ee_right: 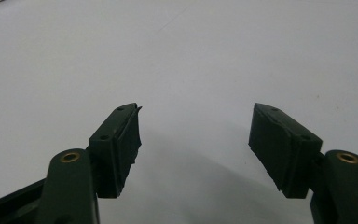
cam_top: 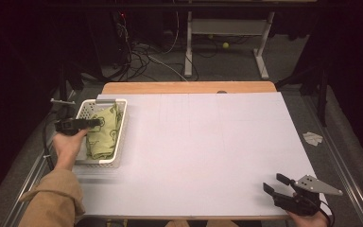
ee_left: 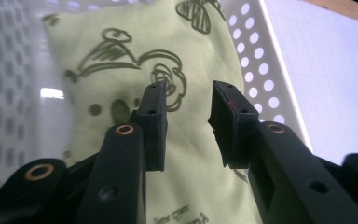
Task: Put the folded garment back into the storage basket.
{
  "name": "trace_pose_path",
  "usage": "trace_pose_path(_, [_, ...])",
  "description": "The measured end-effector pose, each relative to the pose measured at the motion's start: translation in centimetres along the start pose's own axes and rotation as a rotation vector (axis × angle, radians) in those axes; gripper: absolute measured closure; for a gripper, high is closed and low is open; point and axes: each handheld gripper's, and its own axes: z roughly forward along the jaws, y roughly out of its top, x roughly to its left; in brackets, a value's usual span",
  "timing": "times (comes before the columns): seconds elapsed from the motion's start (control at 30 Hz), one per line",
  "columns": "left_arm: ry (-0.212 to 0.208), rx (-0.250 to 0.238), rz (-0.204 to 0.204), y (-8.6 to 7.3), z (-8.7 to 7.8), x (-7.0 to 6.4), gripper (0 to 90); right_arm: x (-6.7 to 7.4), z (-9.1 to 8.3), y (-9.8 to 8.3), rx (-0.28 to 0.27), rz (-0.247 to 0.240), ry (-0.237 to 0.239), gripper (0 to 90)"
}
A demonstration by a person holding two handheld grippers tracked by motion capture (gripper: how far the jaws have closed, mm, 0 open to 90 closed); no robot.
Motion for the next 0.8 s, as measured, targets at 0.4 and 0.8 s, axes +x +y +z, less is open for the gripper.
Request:
trace_pose_path(0.4, [0.003,0.103,0.003,0.5,3.5,-0.6,66.2,0.0,0.1,0.0,0.003,-0.003,0.005,34.4])
trace_pose_path(0.8, [0.000,0.067,0.035,0.4,2.9,-1.3,63.6,0.0,0.1,0.0,0.004,-0.009,0.009,34.4])
